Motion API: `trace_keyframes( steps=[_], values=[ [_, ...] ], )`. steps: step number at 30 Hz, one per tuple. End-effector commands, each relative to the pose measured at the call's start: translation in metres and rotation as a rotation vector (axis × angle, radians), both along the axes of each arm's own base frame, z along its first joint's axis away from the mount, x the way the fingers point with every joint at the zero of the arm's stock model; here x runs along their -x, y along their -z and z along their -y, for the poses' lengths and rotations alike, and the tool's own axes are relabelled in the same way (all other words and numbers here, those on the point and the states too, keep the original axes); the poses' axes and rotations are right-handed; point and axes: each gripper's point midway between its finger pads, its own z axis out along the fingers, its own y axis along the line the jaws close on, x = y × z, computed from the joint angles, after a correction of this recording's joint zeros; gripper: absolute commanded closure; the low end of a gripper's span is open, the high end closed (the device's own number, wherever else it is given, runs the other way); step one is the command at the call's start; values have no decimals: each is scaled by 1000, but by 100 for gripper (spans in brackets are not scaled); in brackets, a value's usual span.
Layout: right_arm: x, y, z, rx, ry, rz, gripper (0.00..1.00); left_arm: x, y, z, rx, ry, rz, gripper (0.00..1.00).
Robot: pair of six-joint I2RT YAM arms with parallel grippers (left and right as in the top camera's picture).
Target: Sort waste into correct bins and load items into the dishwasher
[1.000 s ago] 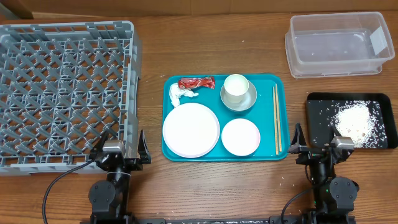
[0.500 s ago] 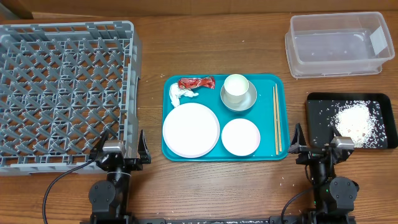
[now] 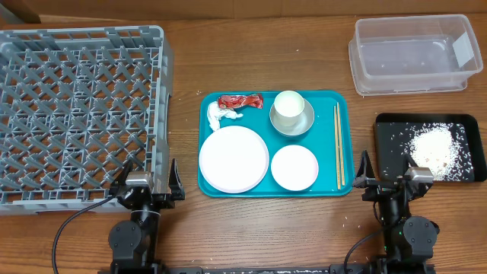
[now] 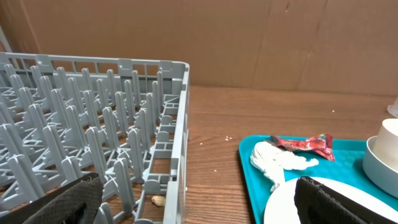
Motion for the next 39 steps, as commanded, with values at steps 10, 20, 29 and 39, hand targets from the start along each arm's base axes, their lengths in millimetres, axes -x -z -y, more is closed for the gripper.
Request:
trace_keyframes(
  steps=[10,20,29,39],
  values=[
    [0,2,-2,7,-8,5,0,0,-1,-1,12,-5,8,0],
    [0,2,-2,7,-8,5,0,87,-15,148,834,935,-409,0],
    [0,2,-2,7,-8,5,0,118,-95,154,1022,1127,-346,0],
    [0,2,-2,7,-8,5,0,139,-225,146,679,1078,-24,0]
  ],
)
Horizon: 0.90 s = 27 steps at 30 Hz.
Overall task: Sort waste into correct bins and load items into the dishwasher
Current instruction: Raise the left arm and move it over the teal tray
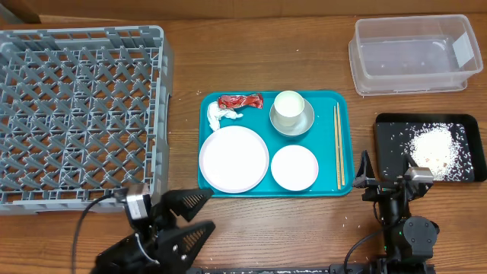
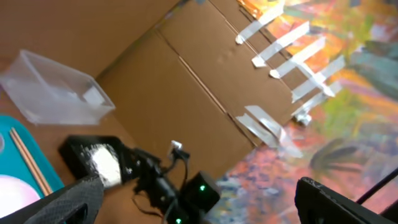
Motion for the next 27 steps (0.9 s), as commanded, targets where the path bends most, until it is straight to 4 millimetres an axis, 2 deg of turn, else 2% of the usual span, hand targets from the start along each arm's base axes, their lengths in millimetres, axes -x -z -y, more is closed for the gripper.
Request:
trace_keyframes(
  steps=[1,5,8,10,12,14,16,22,27],
  values=[
    [0,1,-1,7,-7,5,0,12,-51,3,-178,-58,216,0],
    [0,2,-2,7,-7,5,0,-2,-87,5,-333,-54,221,0],
    [0,1,-1,7,-7,5,0,-22,-96,-1,-454,-95,151,0],
    [0,1,-1,7,-7,5,0,-43,-87,-20,-609,-215,29,0],
    [0,1,-1,7,-7,5,0,-62,-69,-53,-787,-380,-148,0],
    [0,2,-2,7,-7,5,0,-69,-55,-84,-942,-497,-297,0],
    [0,2,-2,7,-7,5,0,-70,-46,-101,-1040,-533,-411,0],
    [0,1,-1,7,-7,5,0,-72,-21,-108,-1116,-497,-634,0],
    [0,2,-2,7,-7,5,0,-80,-13,-106,-1171,-537,-684,0]
  ],
)
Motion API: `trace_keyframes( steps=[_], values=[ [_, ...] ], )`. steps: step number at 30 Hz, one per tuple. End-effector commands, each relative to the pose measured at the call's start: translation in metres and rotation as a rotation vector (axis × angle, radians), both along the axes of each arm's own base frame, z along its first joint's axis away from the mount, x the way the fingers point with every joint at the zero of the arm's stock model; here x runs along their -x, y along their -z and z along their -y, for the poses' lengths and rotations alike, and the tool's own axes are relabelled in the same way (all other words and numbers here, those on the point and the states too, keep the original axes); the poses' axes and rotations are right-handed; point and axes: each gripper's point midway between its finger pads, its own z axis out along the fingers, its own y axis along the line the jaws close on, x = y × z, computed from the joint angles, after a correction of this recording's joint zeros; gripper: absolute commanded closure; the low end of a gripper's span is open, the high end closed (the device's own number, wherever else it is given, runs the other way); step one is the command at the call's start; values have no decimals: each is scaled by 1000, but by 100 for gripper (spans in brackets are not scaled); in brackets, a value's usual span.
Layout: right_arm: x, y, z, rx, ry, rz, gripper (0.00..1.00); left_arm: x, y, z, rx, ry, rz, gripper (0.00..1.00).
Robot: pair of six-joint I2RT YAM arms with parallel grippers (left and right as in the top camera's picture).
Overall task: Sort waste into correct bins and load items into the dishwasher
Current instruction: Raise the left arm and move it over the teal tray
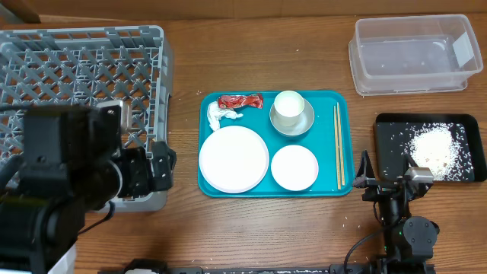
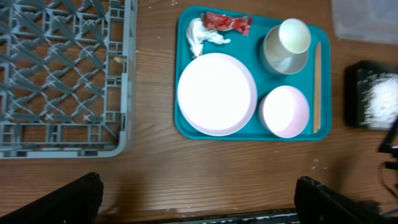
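A teal tray (image 1: 326, 141) holds a large white plate (image 1: 233, 158), a small pale plate (image 1: 294, 167), a white cup (image 1: 288, 106) standing in a metal bowl (image 1: 303, 125), chopsticks (image 1: 338, 144), a red wrapper (image 1: 240, 100) and a crumpled tissue (image 1: 223, 116). The grey dish rack (image 1: 76, 76) lies to the left. My left arm (image 1: 68, 171) is raised high over the rack's front right corner. Its gripper (image 2: 199, 186) is open and empty, looking straight down on the plate (image 2: 216, 93) and the tray (image 2: 249, 43). My right gripper (image 1: 386, 173) rests open at the front edge.
A clear plastic bin (image 1: 415, 53) stands at the back right. A black tray (image 1: 396, 152) holding a heap of rice (image 1: 434, 146) lies right of the teal tray. Bare wooden tabletop (image 1: 259, 228) runs along the front.
My left arm was low at the table's front with its camera pointing across the room. Now it is high over the rack's corner, camera facing down. The right arm has not moved.
Both grippers first rested open at the front edge, the left one looking along the table at the rack and tray. Then the left arm was tipped toward the right, low down. Now it hangs high above the table; nothing on the tray has moved.
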Motion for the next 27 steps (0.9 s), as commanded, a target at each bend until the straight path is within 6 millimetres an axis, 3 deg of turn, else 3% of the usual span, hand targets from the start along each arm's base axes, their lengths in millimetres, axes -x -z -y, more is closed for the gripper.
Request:
trace_keyframes(
  steps=[1,7,15,20,23,27],
  values=[
    [0,2,-1,7,-7,4,0,-4,-3,-11,-100,-88,18,0],
    [0,2,-1,7,-7,3,0,-21,0,-9,-193,-214,44,0],
    [0,2,-1,7,-7,4,0,-58,1,30,-79,-153,68,0],
    [0,2,-1,7,-7,3,0,-69,24,73,15,-4,-56,0],
    [0,2,-1,7,-7,3,0,-77,44,88,-16,76,-126,0],
    [0,2,-1,7,-7,4,0,-106,84,88,-172,87,-192,21]
  ],
)
